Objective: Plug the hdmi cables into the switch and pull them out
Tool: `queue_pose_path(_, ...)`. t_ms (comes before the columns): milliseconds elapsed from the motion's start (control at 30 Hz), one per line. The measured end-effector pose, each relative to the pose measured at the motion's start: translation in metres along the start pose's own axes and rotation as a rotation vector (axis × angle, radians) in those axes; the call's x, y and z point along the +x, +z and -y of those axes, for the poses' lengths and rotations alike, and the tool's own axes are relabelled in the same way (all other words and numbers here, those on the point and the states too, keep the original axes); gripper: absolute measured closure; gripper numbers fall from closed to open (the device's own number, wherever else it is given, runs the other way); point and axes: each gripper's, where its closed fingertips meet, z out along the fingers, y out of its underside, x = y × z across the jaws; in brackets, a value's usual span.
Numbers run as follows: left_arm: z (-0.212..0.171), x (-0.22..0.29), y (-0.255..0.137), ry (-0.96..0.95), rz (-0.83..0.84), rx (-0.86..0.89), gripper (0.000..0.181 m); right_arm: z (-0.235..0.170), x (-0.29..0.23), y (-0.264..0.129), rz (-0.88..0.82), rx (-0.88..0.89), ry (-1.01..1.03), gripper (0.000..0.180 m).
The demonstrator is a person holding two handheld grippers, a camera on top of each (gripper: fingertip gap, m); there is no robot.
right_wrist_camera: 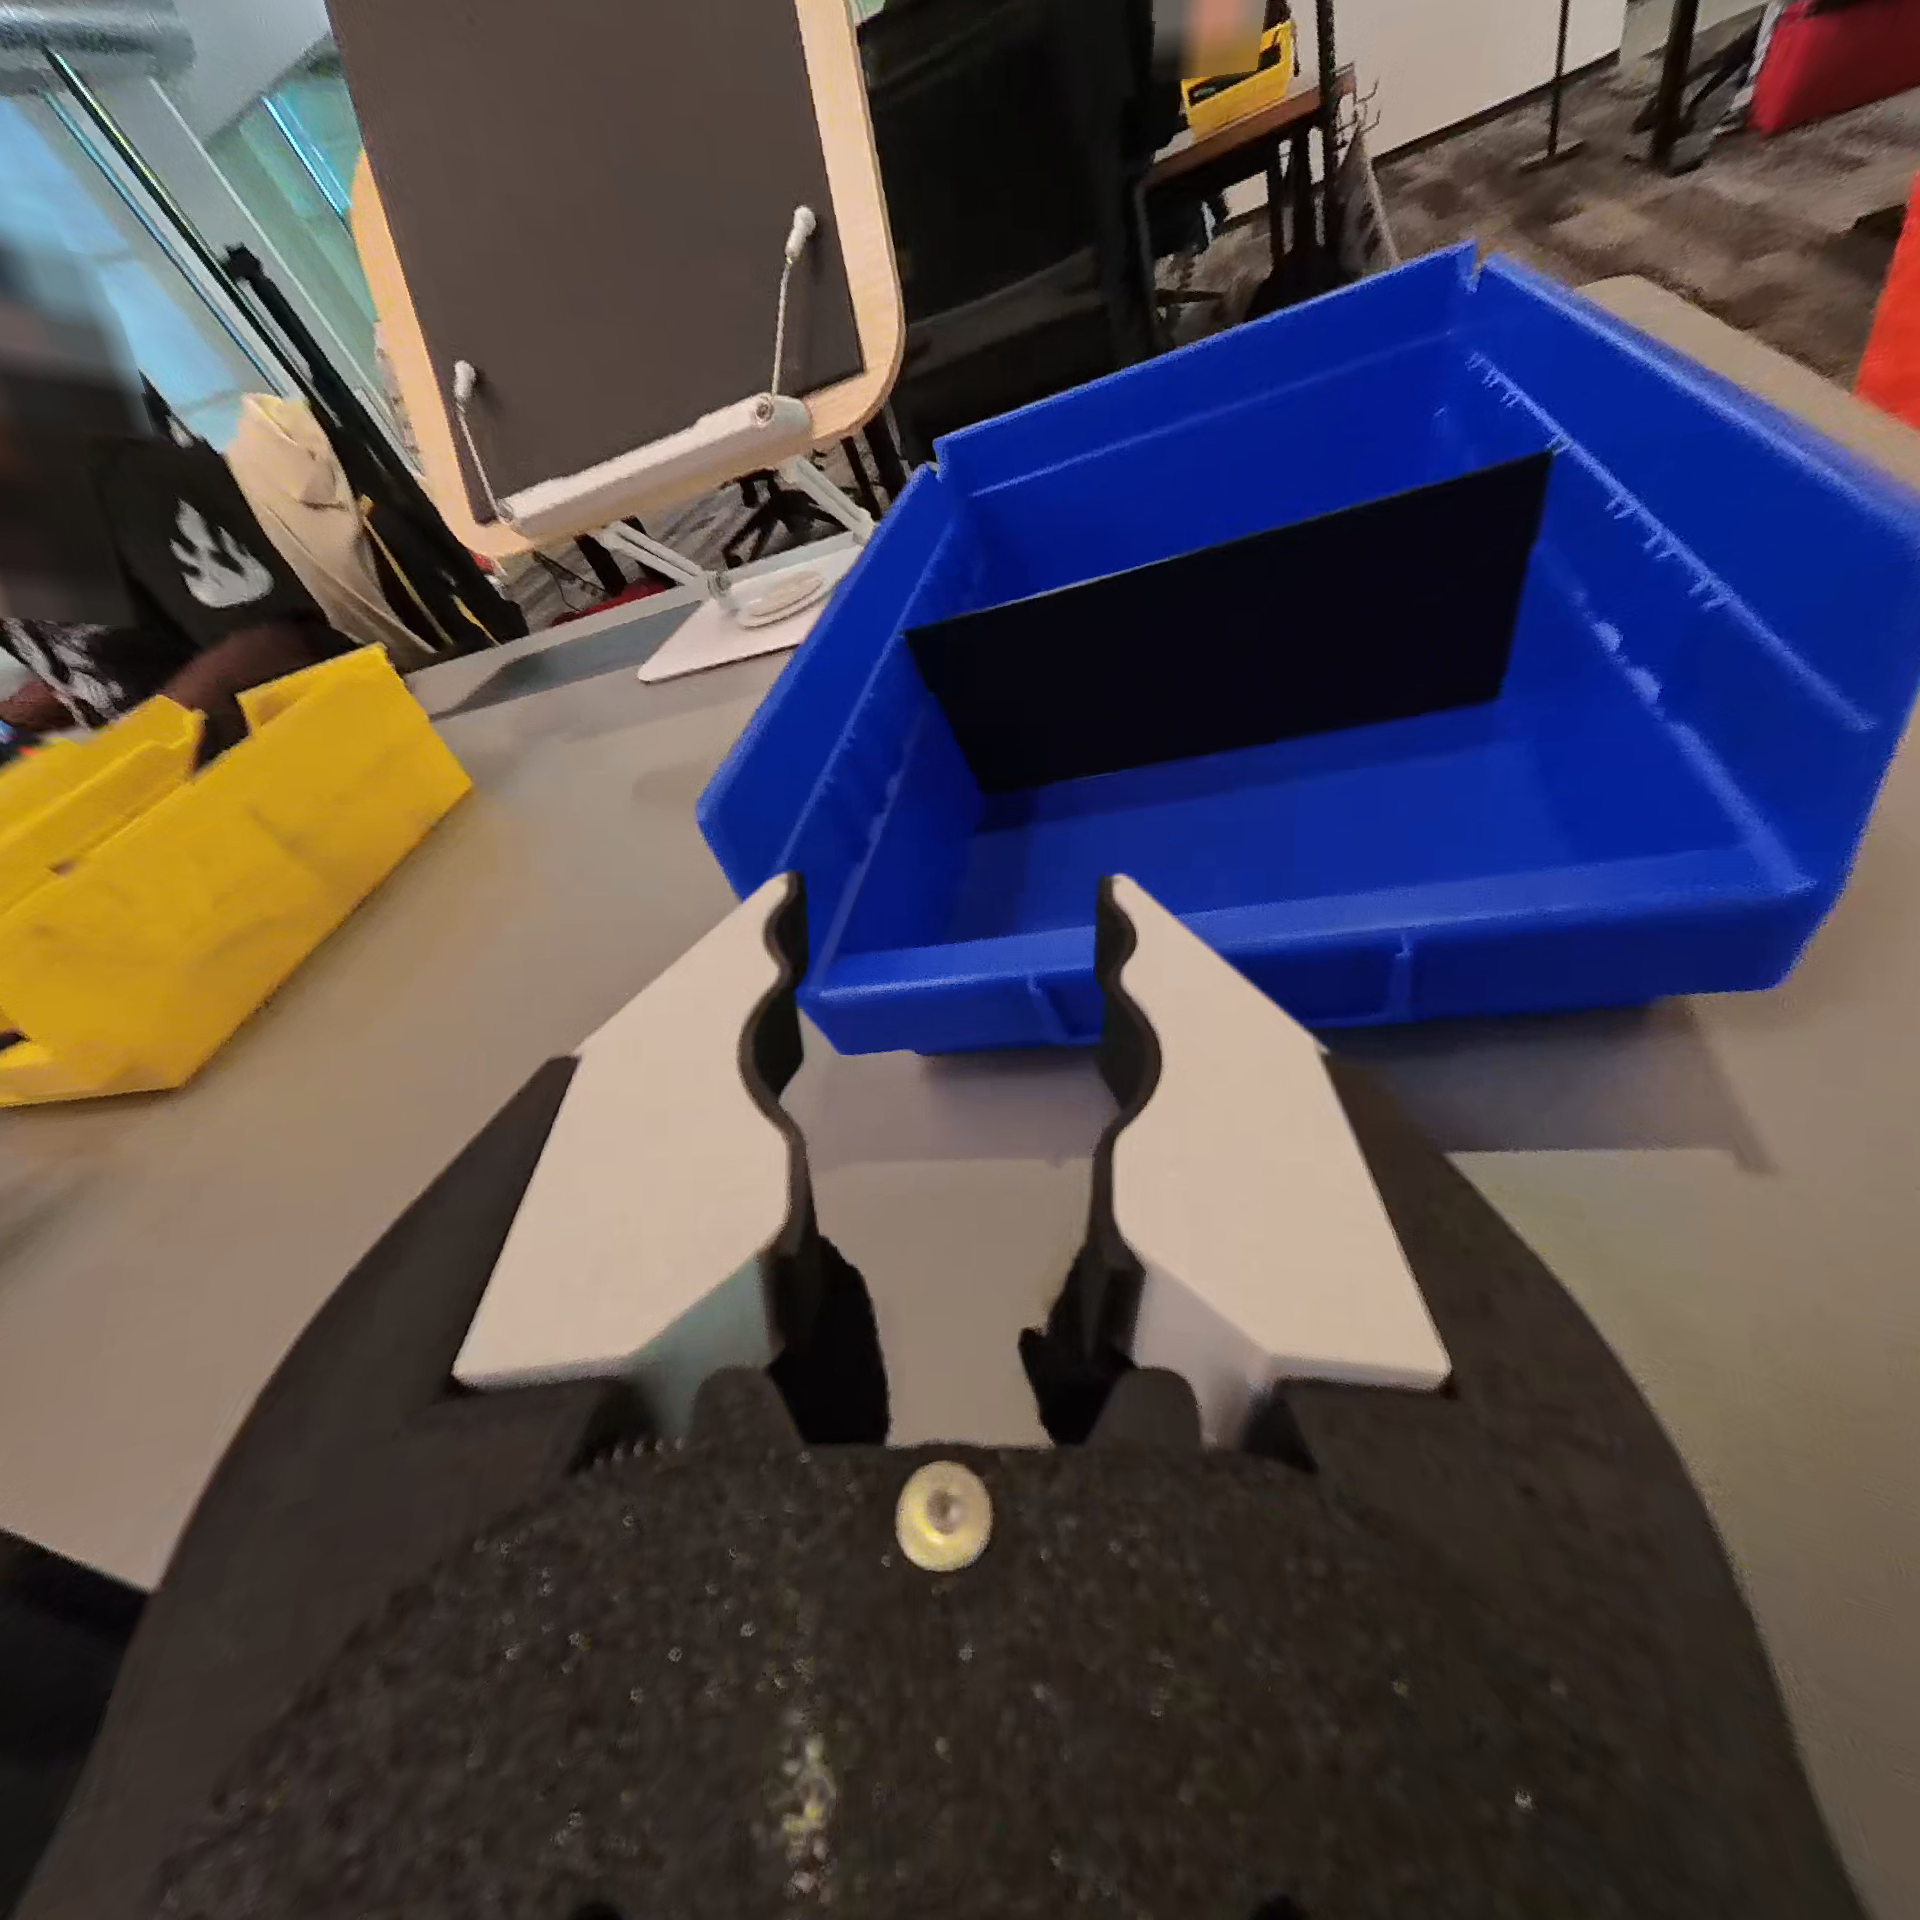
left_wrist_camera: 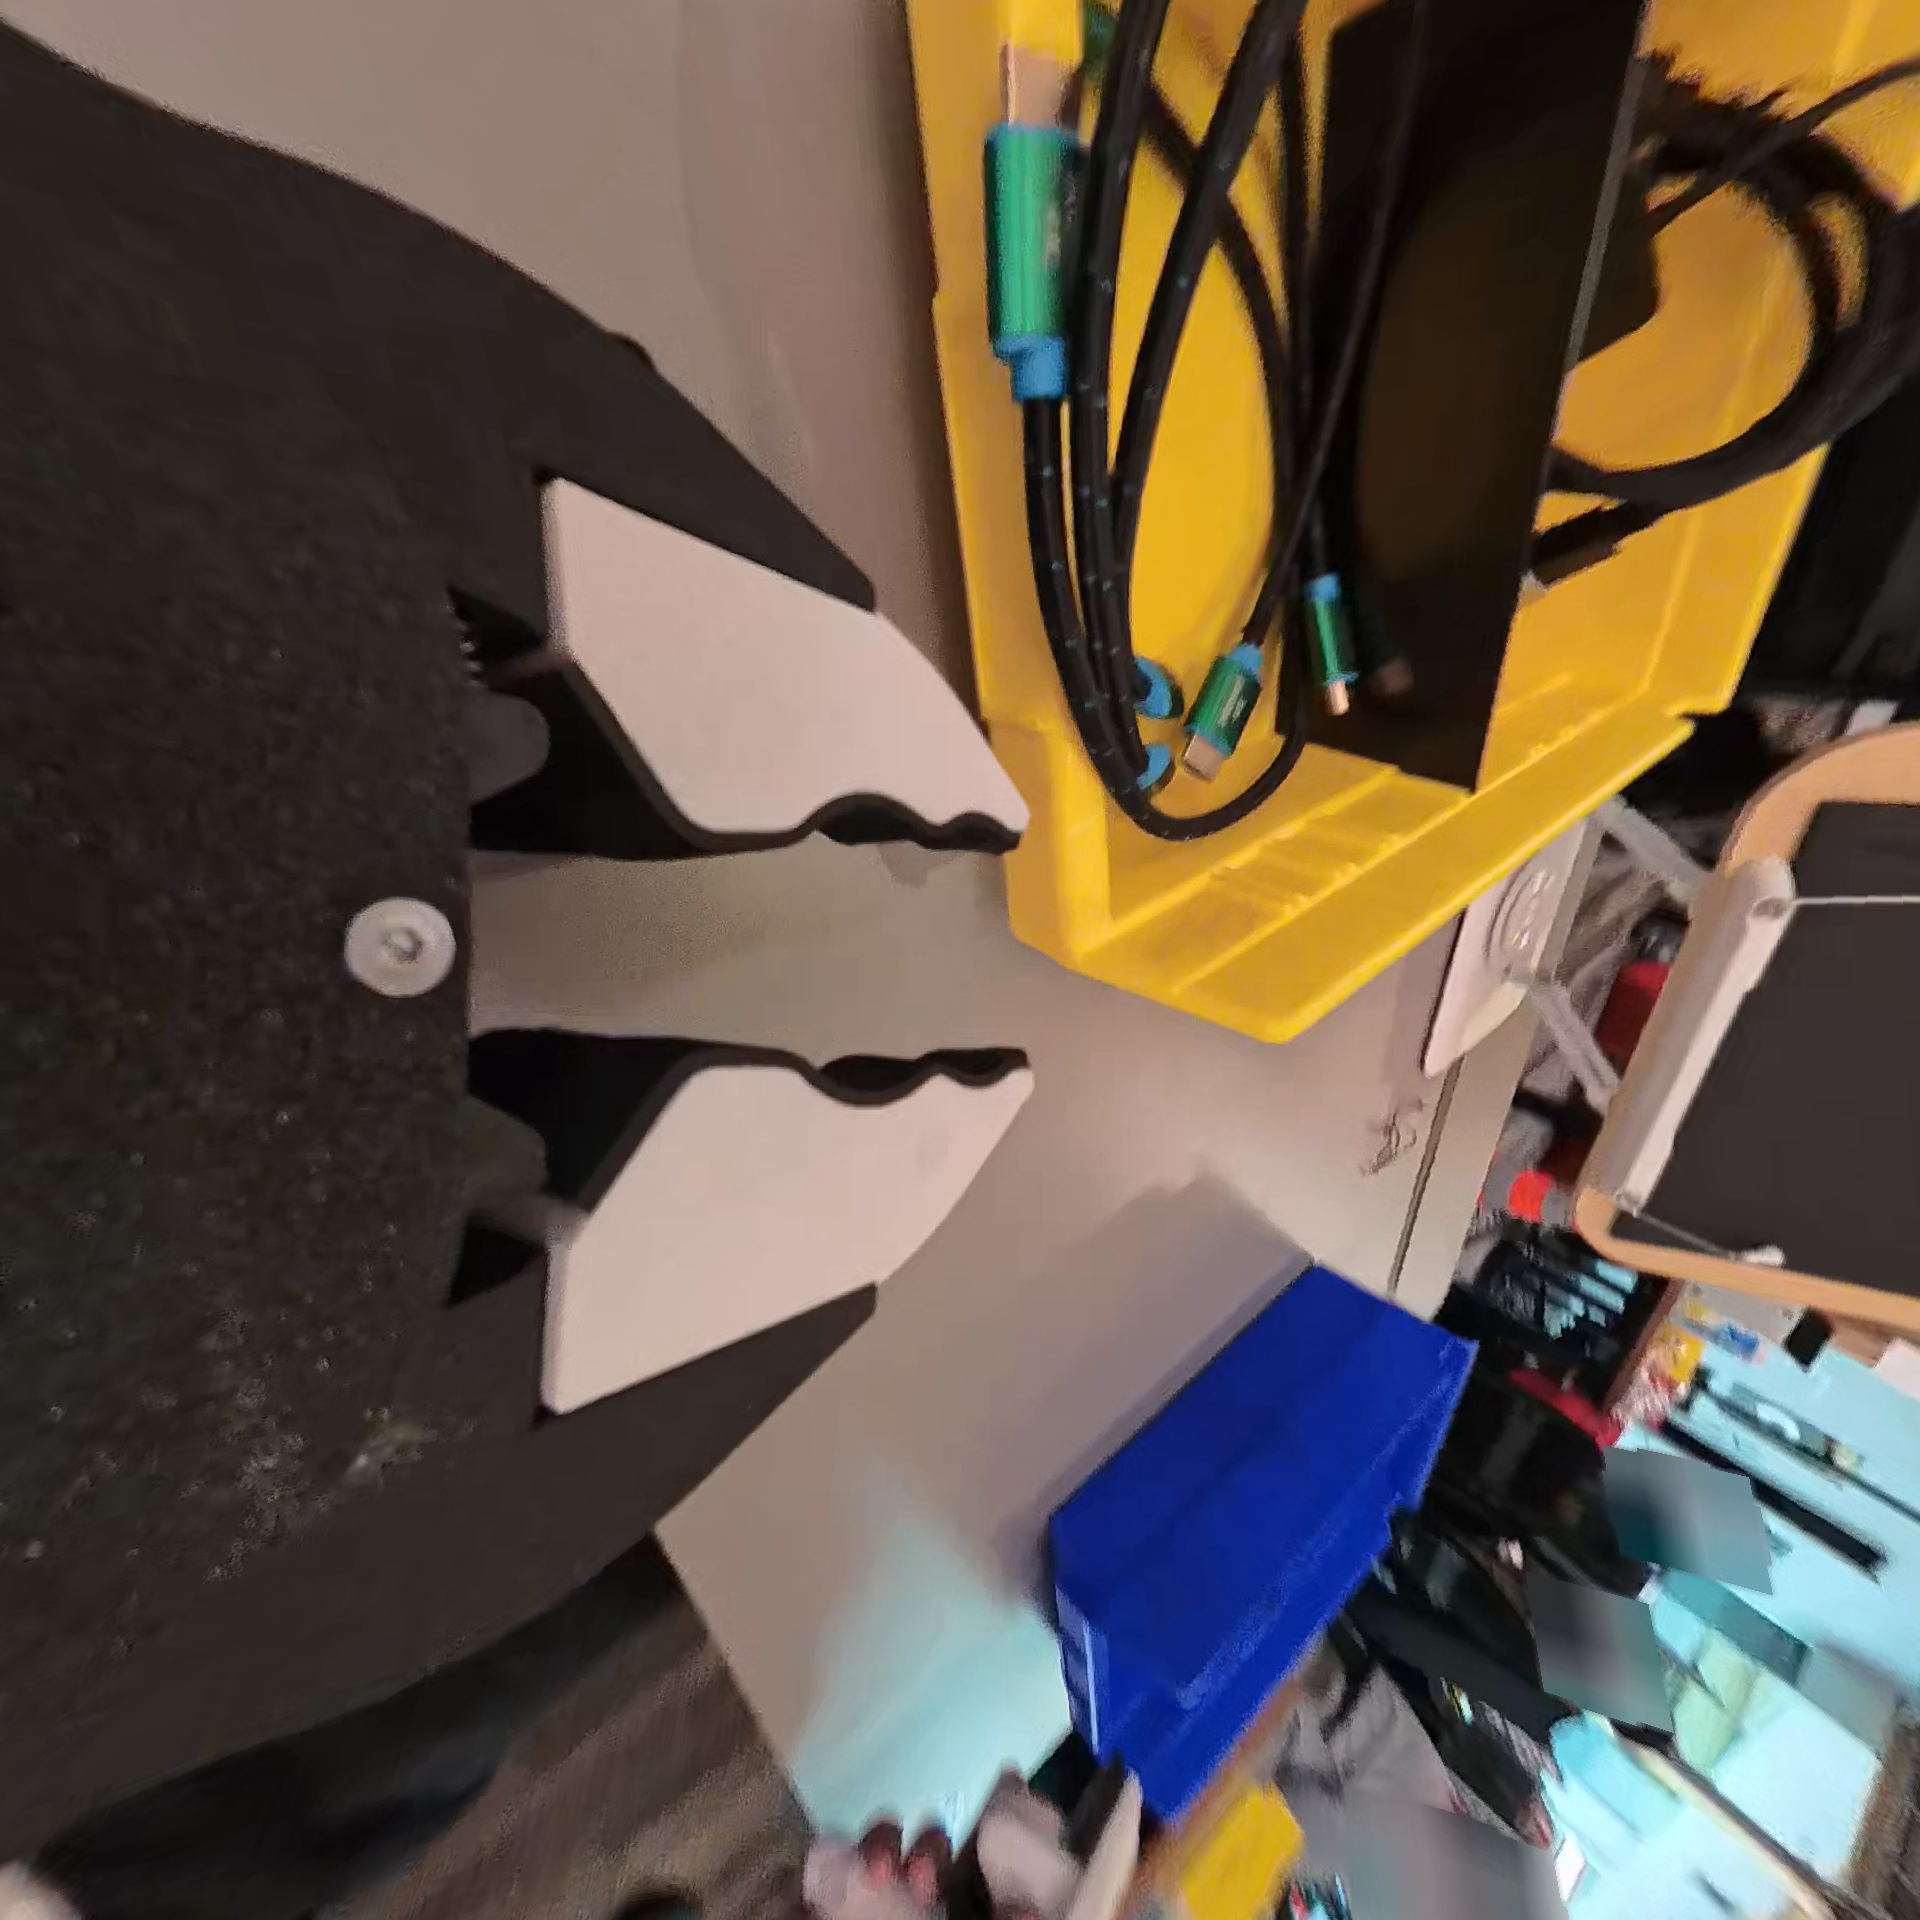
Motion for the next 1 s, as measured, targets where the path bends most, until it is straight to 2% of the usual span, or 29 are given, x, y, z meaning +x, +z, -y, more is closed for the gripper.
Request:
queue_pose_path(100, 0.007, -0.012, -0.003, -0.128, -0.016, 0.035, 0.140, 0.003, 0.014, -0.003, -0.076, 0.005, -0.101, 0.125)
queue_pose_path(200, 0.012, -0.023, -0.008, -0.190, 0.006, 0.060, 0.140, 0.007, 0.015, -0.006, -0.070, 0.028, -0.070, 0.125)
queue_pose_path(433, 0.003, -0.041, -0.011, 0.022, 0.214, -0.014, 0.138, -0.002, -0.003, -0.001, 0.010, 0.003, -0.026, 0.125)
queue_pose_path(667, -0.005, -0.054, -0.008, 0.046, 0.302, -0.065, 0.135, -0.014, -0.012, 0.005, 0.019, -0.059, -0.126, 0.125)
queue_pose_path(867, 0.022, -0.062, -0.001, -0.185, 0.256, 0.105, 0.129, -0.022, -0.019, 0.007, 0.029, -0.090, -0.173, 0.125)
queue_pose_path(1000, 0.034, -0.074, -0.016, -0.147, 0.359, 0.163, 0.134, -0.030, -0.020, 0.008, 0.015, -0.132, -0.239, 0.125)
